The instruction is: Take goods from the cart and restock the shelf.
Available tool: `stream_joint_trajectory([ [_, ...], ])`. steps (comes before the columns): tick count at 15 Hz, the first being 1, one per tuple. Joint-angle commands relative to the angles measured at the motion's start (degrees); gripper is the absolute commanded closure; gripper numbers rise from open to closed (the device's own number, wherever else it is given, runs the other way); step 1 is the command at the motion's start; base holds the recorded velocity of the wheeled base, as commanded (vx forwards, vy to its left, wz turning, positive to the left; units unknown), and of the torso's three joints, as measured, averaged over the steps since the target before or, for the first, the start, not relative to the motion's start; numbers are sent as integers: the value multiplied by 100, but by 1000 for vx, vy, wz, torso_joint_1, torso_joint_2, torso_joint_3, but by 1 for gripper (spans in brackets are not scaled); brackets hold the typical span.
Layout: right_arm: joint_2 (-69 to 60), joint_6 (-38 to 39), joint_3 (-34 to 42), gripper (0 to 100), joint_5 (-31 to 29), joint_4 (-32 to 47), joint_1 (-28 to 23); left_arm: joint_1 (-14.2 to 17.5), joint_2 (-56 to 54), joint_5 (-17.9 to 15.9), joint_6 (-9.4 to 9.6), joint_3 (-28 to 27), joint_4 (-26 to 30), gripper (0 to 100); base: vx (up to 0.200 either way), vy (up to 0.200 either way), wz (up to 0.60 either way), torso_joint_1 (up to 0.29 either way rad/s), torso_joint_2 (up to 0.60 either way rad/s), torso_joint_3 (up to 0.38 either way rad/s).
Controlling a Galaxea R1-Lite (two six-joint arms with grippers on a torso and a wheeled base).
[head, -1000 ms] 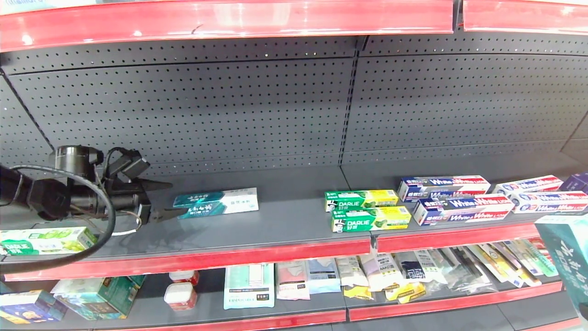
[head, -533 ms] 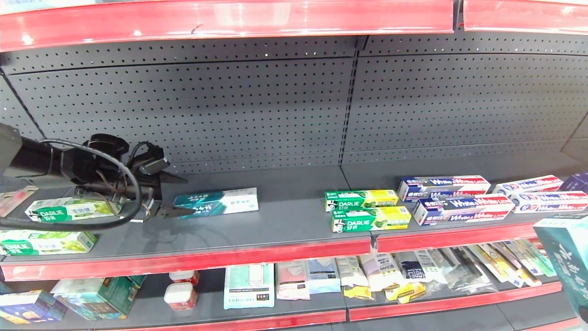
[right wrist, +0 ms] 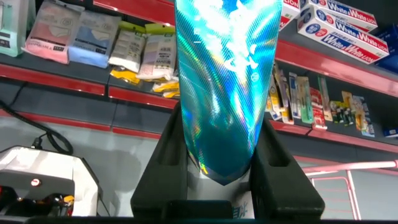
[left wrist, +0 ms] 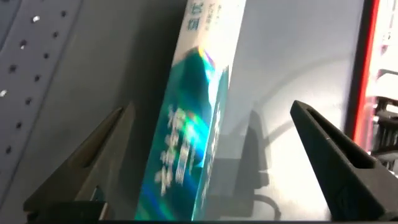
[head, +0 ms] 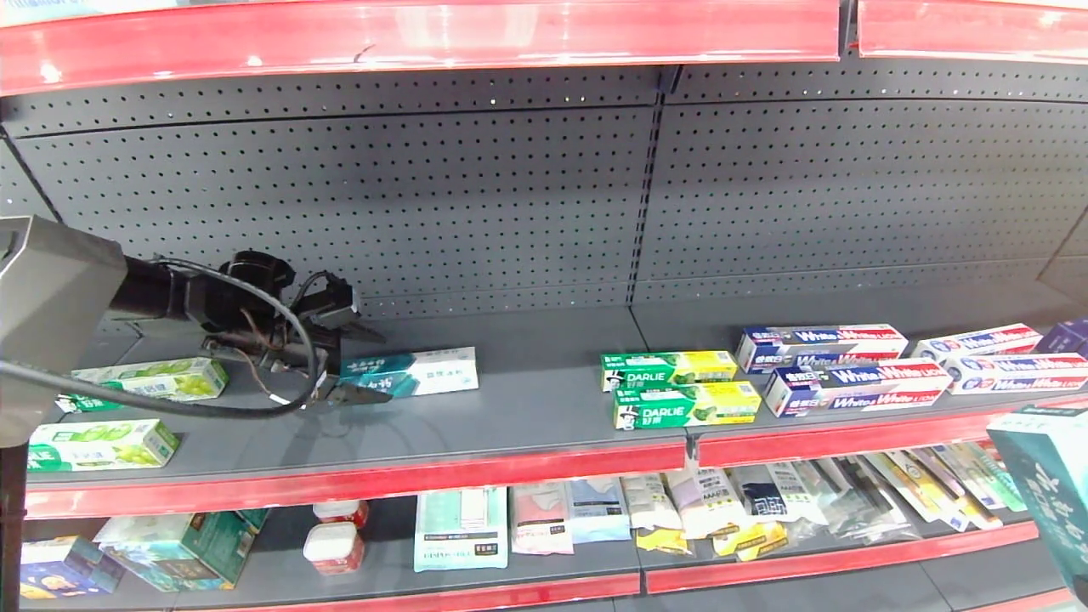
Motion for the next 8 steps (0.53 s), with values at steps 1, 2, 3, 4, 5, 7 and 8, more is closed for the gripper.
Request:
stream_joint_trajectory([
  [1, 4, -3, 0, 100, -18, 2, 4, -56, 149, 13, -2, -159, 5, 0, 0, 0, 0, 0, 0, 0],
  [2, -14, -3, 9, 100, -18, 2, 4, -82, 254, 92, -11, -352, 23, 0, 0, 0, 0, 0, 0, 0],
  [3, -22, 6, 9, 100, -18, 2, 4, -109, 316, 127, -11, -475, 76, 0, 0, 0, 0, 0, 0, 0],
  [4, -22, 6, 9, 100, -18, 2, 4, -117, 351, 197, -2, -546, 155, 0, 0, 0, 0, 0, 0, 0],
  [5, -14, -3, 9, 100, -26, 2, 4, -126, 360, 259, -2, -581, 207, 0, 0, 0, 0, 0, 0, 0],
  [7, -14, -3, 9, 100, -18, 2, 4, -188, 447, 312, -2, -686, 216, 0, 0, 0, 0, 0, 0, 0],
  [8, -14, -3, 18, 100, -26, 2, 4, -223, 526, 321, -2, -765, 216, 0, 0, 0, 0, 0, 0, 0],
])
